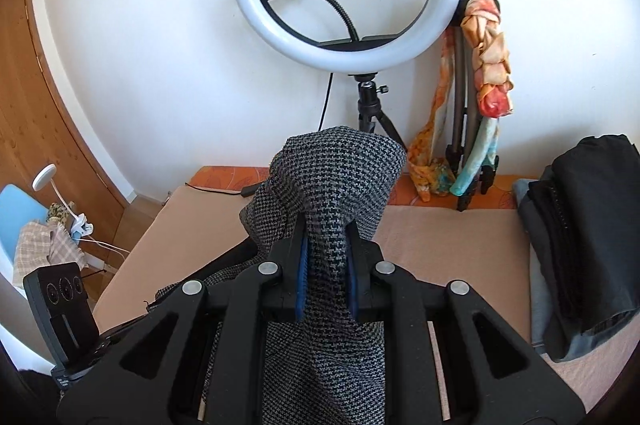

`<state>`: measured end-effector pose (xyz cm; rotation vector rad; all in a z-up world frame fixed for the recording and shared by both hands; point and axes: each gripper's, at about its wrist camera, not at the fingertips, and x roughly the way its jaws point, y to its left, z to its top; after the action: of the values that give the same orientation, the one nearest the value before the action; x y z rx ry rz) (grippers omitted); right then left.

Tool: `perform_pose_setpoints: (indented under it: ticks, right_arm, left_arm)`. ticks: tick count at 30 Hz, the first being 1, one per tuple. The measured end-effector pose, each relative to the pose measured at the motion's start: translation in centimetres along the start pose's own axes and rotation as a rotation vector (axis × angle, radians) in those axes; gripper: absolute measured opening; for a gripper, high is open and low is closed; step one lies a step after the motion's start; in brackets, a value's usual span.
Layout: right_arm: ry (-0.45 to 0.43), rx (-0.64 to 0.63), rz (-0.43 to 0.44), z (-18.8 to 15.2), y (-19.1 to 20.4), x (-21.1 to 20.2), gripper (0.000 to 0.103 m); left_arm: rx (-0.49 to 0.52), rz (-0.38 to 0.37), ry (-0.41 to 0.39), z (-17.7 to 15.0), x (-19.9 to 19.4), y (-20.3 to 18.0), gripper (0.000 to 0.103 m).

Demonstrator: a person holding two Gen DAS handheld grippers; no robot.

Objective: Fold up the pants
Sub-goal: 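Lift the shorts bundle with both tools and carry it onto the dark clothes stack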

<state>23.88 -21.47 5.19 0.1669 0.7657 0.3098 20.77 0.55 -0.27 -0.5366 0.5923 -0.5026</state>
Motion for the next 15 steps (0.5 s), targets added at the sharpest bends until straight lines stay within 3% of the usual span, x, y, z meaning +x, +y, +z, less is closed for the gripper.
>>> perform_pose_setpoints:
  ticks: [6,15]
  right_arm:
    - [-0.031,0.012,-0.061,1.2,-3.9,-3.6,0.016]
    - [-0.068,0.030,-0.136,4.6,-9.6,-7.7,0.016]
  left_arm:
    - [0.037,-0.065,0.000,-2.0,3.3,-4.2,0.019]
    - [0.102,-0.139,-0.001,-2.3,7.7,-10.4,0.019]
